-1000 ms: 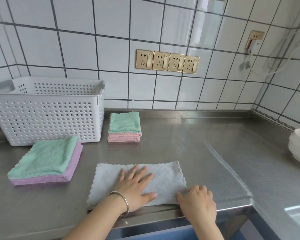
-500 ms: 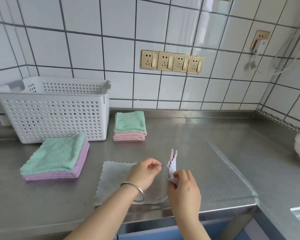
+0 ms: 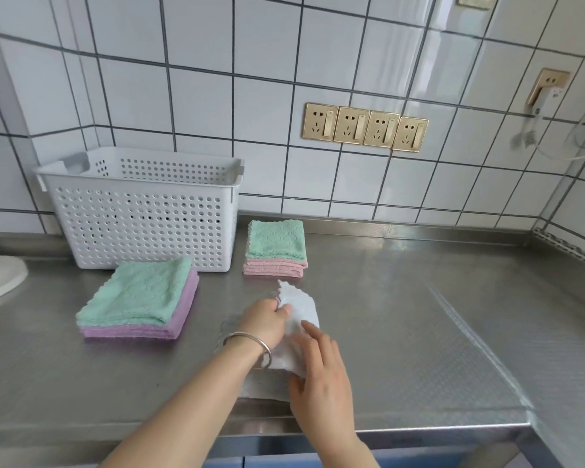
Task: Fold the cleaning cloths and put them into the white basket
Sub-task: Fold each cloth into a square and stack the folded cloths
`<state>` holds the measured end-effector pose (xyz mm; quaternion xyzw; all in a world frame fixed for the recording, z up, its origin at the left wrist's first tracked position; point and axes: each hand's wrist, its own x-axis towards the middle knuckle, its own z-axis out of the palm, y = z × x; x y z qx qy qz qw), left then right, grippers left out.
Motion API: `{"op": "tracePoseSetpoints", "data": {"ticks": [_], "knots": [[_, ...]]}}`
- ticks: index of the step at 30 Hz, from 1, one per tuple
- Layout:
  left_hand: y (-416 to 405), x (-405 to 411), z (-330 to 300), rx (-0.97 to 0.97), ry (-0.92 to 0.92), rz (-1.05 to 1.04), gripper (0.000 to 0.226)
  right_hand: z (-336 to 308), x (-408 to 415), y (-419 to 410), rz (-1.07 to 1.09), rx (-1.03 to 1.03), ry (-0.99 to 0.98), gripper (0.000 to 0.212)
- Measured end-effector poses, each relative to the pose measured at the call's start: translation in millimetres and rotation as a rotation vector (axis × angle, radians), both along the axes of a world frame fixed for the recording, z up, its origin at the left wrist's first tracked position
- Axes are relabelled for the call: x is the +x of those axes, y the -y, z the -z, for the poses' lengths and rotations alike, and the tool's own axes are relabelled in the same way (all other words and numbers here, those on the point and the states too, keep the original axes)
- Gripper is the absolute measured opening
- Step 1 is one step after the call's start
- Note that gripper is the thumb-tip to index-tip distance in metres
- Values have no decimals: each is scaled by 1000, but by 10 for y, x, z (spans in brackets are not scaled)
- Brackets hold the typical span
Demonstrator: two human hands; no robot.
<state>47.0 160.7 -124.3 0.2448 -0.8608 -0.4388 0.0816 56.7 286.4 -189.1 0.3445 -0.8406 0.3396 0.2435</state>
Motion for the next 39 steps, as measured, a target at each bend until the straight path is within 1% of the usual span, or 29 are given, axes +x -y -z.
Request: {"op": "tracePoseSetpoints", "data": {"ticks": [3, 6, 9, 12, 15, 19, 20, 26, 27, 30, 31, 33, 34, 35, 37, 39], "knots": [[200, 71, 16, 41, -13, -52, 37, 85, 10, 83, 67, 72, 100, 80], [358, 229, 29, -12, 1, -94, 44, 127, 42, 113, 83, 177, 171, 91], [456, 383, 109, -96, 29, -135, 44, 132, 70, 133, 103, 241, 210, 88], [495, 478, 225, -151, 76, -141, 43, 145, 79, 153, 120, 240, 221, 84], [483, 522, 324, -171, 101, -164, 39, 99, 85, 139, 89, 207, 300, 78], [448, 544, 425, -209, 113, -184, 24, 40, 73, 93, 78, 264, 403, 75], [436, 551, 436, -209, 102, -194, 24, 38, 73, 92, 90, 269, 418, 75], [399, 568, 466, -204, 69, -228, 37, 7, 91, 73, 94, 291, 479, 73], [395, 576, 468, -216, 58, -234, 42, -11, 104, 65, 86, 314, 481, 74], [387, 628, 513, -325, 33, -231, 67, -83, 133, -19, 12, 344, 543, 73], [383, 651, 524, -402, -1, -233, 68, -155, 134, -60, -28, 316, 573, 71], [364, 671, 510, -585, -71, -189, 59, -343, 85, -102, -105, 266, 594, 64], [336, 665, 496, -637, -71, -124, 60, -420, 35, -87, -139, 268, 572, 60], [294, 652, 488, -656, -30, -33, 63, -468, -22, -39, -172, 303, 533, 55], [191, 622, 535, -679, 124, 132, 61, -445, -127, 104, -207, 453, 414, 49], [146, 600, 584, -688, 226, 210, 63, -325, -203, 226, -192, 607, 368, 48]]}}
